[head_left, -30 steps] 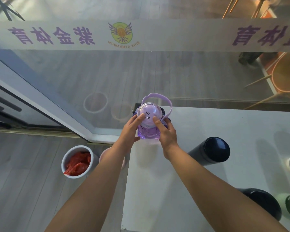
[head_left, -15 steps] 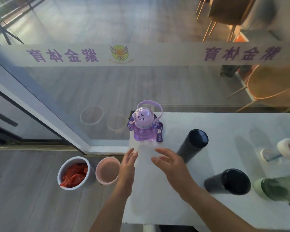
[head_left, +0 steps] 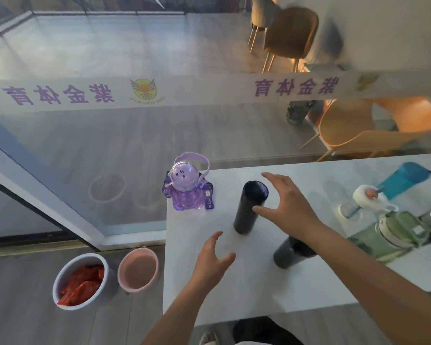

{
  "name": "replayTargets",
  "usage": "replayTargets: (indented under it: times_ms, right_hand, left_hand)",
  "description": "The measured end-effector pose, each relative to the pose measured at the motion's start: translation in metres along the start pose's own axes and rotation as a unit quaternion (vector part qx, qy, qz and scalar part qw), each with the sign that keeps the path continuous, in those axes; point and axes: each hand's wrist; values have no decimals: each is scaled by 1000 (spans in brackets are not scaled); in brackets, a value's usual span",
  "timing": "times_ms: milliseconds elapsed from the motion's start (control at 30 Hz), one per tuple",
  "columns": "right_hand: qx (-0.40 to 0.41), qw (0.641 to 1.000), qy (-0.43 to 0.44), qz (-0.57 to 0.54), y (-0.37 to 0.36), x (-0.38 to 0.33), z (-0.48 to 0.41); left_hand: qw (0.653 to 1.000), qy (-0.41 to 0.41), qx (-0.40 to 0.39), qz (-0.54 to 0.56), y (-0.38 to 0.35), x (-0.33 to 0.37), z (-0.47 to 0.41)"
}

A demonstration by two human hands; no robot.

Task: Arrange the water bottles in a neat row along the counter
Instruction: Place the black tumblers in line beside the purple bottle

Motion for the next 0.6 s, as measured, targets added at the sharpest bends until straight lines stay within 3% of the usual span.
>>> replayTargets:
  times_ms: [133,267,600]
  right_hand:
    - [-100,994,15,43,-9,17,-30]
    - [-160,985,52,48,-20,22,-53]
    - [-144,984,102,4,-24,23,-129]
  left_hand:
    - [981,-34,-54,-181,-13,6,-3]
    - [948,53,-64,-307,-19,-12,-7]
    - [930,157,-29,-332,-21,-32,-9]
Point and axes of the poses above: each hand's wrist, its own z-axis away from the middle knuckle, its own y-axis out of the back of the hand, x = y × z, and after that the axes turned 5 degrees about z, right-handed
